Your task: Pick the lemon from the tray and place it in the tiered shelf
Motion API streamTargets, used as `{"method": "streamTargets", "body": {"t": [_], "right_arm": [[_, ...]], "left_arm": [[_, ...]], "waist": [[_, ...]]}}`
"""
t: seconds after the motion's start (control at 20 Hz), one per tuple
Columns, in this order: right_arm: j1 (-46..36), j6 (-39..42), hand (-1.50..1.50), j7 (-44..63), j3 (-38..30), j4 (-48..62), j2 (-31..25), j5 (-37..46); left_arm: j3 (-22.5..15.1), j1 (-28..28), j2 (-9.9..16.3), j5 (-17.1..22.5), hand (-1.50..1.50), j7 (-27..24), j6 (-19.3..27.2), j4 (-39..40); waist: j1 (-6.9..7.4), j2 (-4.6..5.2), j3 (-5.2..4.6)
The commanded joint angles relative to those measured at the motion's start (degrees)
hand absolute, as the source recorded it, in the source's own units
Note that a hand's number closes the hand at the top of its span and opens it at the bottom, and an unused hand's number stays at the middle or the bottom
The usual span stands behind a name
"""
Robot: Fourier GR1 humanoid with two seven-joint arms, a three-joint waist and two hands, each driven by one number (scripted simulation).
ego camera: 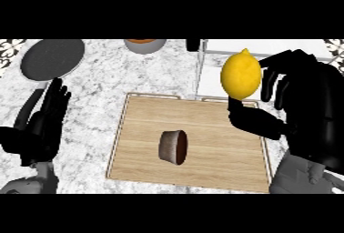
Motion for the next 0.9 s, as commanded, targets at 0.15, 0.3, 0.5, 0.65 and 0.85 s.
{"method": "streamTargets", "body": {"t": [0.15, 0.3, 0.5, 0.65, 0.85], "right_arm": [[-5.00, -2.91, 1.50, -1.97, -11.33, 10.23, -1.28, -2.47], [-4.94, -9.25, 1.50, -8.23, -13.11, 16.95, -2.46, -2.35], [-4.10, -19.12, 1.50, -15.00, -14.75, 25.58, -2.59, -1.99], [-6.21, -22.86, 1.50, -17.84, -15.76, 30.72, -3.30, -2.50], [-5.39, -25.90, 1.50, -22.74, -16.88, 34.78, -5.00, -4.25]], "left_arm": [[0.51, 0.66, 0.81, 0.92, 0.00, 3.48, -1.42, -3.83], [-1.97, -0.71, -2.35, -2.73, 0.00, 0.89, 1.40, -0.47], [0.11, -1.01, -1.07, -1.00, 0.00, 0.36, -0.47, 0.12], [1.16, 0.69, -0.27, 0.33, 0.00, 0.09, -2.23, -1.34], [0.12, -0.14, -1.28, -1.36, 0.00, 2.77, -0.69, -2.65]], "waist": [[0.34, 0.06, 0.04], [0.16, 0.14, 0.04], [0.34, 0.24, 0.04], [0.41, 0.14, 0.03], [0.35, 0.10, 0.04]]}}
